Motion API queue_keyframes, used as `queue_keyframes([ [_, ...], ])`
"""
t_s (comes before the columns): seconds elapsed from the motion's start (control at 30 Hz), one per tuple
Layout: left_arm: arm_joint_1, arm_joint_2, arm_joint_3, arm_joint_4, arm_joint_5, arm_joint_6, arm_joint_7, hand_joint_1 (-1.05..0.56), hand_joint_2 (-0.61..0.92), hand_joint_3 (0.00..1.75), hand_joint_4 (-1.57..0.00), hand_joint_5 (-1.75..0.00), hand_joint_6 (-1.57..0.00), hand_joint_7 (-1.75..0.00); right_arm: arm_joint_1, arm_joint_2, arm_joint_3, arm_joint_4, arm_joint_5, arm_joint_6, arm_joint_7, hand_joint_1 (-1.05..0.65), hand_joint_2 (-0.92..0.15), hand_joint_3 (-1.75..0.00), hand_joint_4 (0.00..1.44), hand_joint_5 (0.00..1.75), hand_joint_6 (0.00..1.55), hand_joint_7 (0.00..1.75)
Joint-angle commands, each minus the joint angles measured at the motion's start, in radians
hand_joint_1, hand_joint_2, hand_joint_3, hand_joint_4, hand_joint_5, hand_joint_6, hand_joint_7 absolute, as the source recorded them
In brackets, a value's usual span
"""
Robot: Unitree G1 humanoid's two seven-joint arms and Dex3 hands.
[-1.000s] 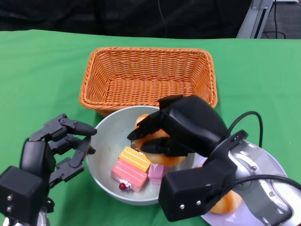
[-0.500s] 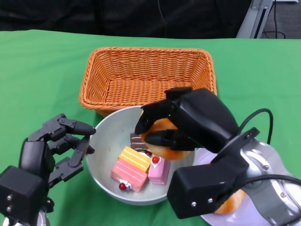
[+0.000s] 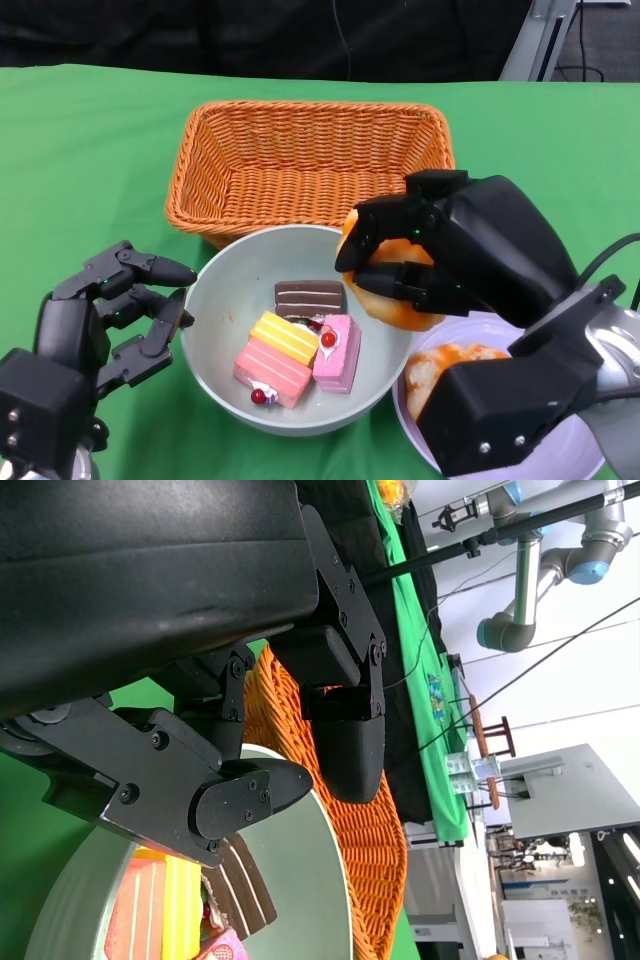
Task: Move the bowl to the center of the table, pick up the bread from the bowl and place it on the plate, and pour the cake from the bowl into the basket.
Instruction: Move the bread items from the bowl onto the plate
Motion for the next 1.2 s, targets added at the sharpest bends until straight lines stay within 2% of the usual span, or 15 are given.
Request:
queue_keyframes([
  [0.03, 0.006, 0.012, 0.007, -0.013, -0.001, 0.01, 0.011, -0.09, 0.6, 0.83, -0.76, -1.35, -0.8, -1.08, 0.009, -0.018, -0.023, -0.02, 0.015, -0.007, 0.007, -0.09, -0.9, -0.28, 0.81, 1.62, 0.93, 0.82],
  [0.2, 0.004, 0.011, 0.009, -0.014, -0.003, 0.008, 0.011, -0.1, 0.6, 0.83, -0.77, -1.36, -0.8, -1.08, 0.056, -0.062, -0.074, -0.061, 0.054, -0.014, 0.036, -0.09, -0.88, -0.28, 0.79, 1.65, 0.93, 0.8],
  [0.33, 0.004, 0.012, 0.01, -0.013, -0.002, 0.008, 0.01, -0.11, 0.6, 0.81, -0.77, -1.36, -0.8, -1.08, 0.07, -0.077, -0.088, -0.065, 0.058, -0.025, 0.039, -0.09, -0.88, -0.29, 0.78, 1.65, 0.93, 0.79],
  [0.43, -0.002, 0.024, 0.021, 0.001, -0.026, 0.002, -0.011, -0.08, 0.62, 0.81, -0.77, -1.37, -0.8, -1.08, 0.146, -0.128, -0.145, -0.066, 0.069, -0.037, 0.04, -0.08, -0.85, -0.3, 0.77, 1.64, 0.92, 0.78],
  [0.57, 0.0, 0.033, 0.023, 0.0, -0.038, 0.009, -0.019, -0.07, 0.62, 0.8, -0.76, -1.37, -0.8, -1.07, 0.195, -0.155, -0.177, -0.061, 0.077, -0.06, 0.033, -0.05, -0.84, -0.29, 0.76, 1.61, 0.93, 0.71],
  [0.77, 0.005, 0.035, 0.022, -0.011, -0.04, 0.017, -0.02, -0.08, 0.61, 0.8, -0.75, -1.37, -0.8, -1.07, 0.235, -0.163, -0.2, -0.056, 0.087, -0.07, 0.033, -0.03, -0.85, -0.27, 0.74, 1.64, 0.95, 0.66],
  [1.0, 0.009, 0.031, 0.024, -0.02, -0.041, 0.03, -0.013, -0.08, 0.62, 0.79, -0.76, -1.36, -0.8, -1.06, 0.275, -0.165, -0.218, -0.01, 0.098, -0.092, 0.017, -0.06, -0.91, -0.17, 0.82, 1.44, 1.02, 0.54],
  [1.2, 0.01, 0.037, 0.027, -0.02, -0.042, 0.027, -0.02, -0.06, 0.62, 0.8, -0.74, -1.38, -0.8, -1.06, 0.278, -0.165, -0.214, 0.092, 0.083, -0.129, -0.033, -0.04, -0.92, -0.13, 0.79, 1.51, 1.02, 0.5],
])
